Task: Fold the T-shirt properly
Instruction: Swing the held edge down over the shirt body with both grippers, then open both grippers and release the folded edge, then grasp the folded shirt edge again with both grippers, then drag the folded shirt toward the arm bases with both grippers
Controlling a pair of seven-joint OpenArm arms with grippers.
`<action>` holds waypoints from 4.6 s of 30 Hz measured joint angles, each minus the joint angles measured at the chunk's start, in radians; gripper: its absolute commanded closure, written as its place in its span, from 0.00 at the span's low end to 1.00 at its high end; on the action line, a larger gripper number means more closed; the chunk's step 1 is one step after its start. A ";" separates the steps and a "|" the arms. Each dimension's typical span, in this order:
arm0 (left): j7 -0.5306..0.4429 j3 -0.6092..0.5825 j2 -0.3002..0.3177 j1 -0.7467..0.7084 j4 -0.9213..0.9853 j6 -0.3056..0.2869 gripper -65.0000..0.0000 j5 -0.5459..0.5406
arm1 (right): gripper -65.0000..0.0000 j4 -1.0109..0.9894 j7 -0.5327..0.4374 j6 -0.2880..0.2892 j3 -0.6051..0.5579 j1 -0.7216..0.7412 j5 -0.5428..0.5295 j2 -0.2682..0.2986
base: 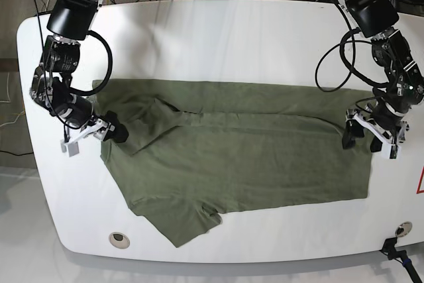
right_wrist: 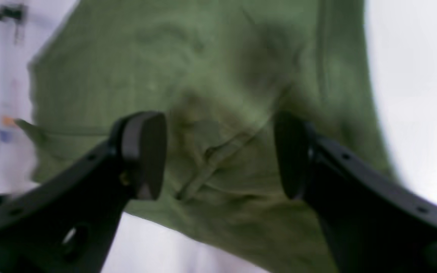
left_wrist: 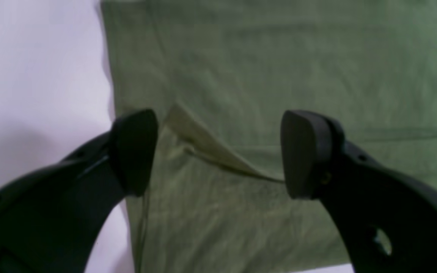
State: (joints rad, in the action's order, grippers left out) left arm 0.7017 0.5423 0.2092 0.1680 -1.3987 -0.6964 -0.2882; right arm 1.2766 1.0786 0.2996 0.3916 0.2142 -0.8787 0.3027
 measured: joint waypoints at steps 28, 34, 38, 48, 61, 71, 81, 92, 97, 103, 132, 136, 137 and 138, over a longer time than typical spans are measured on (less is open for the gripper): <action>-0.366 -0.005 0.060 -0.423 -0.196 0.000 0.26 0.005 | 0.33 0.484 -0.264 0.202 0.002 -0.390 0.699 -0.028; -0.374 -0.002 0.060 -0.421 -0.196 -0.001 0.26 0.004 | 0.33 0.375 -0.332 0.202 0.002 -0.370 0.699 -0.029; -0.374 -0.001 0.060 -0.420 -0.196 -0.001 0.26 0.004 | 0.33 0.313 -0.394 0.202 0.002 -0.361 0.698 -0.045; -0.374 -0.001 0.060 -0.420 -0.195 -0.001 0.26 0.004 | 0.34 0.239 -0.443 0.202 0.002 -0.348 0.703 -0.045; -0.373 -0.001 0.061 -0.420 -0.192 -0.001 0.26 0.004 | 0.94 0.101 -0.587 0.199 0.008 -0.312 0.691 -0.037; -0.370 -0.001 0.063 -0.409 -0.092 -0.001 0.26 0.003 | 1.00 0.101 -0.586 0.202 0.007 -0.315 0.684 -0.040; -0.378 -0.001 0.100 -0.330 0.068 -0.002 0.26 0.013 | 1.00 0.101 -0.586 0.202 0.007 -0.317 0.684 -0.041; -0.375 -0.005 0.085 -0.301 0.137 0.000 0.26 0.108 | 1.00 0.101 -0.588 0.202 0.007 -0.317 0.680 -0.042; -0.401 -0.028 0.089 -0.254 0.210 0.002 0.26 0.096 | 1.00 0.103 -0.588 0.202 0.007 -0.318 0.680 -0.042; -0.435 -0.032 0.095 -0.229 0.269 -0.002 0.27 0.077 | 1.00 0.103 -0.586 0.202 0.007 -0.318 0.680 -0.042; -0.422 -0.029 0.093 -0.466 0.062 -0.001 1.00 0.070 | 1.00 0.346 -0.541 0.199 0.040 -0.550 0.684 -0.104; -0.423 -0.028 0.097 -0.546 0.002 0.002 1.00 0.068 | 1.00 0.377 -0.544 0.206 0.117 -0.623 0.684 -0.139; -0.429 -0.028 0.097 -0.564 -0.008 0.000 1.00 0.064 | 1.00 0.380 -0.547 0.206 0.118 -0.637 0.680 -0.136; -0.431 -0.028 0.096 -0.579 -0.017 0.000 1.00 0.063 | 1.00 0.384 -0.555 0.206 0.118 -0.652 0.671 -0.135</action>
State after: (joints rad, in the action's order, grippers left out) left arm 0.2710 0.5144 0.3050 -0.4110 -1.4158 -0.6968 -0.2256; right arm 1.6604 0.5236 0.5056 0.5098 -0.4374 -0.2073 0.1680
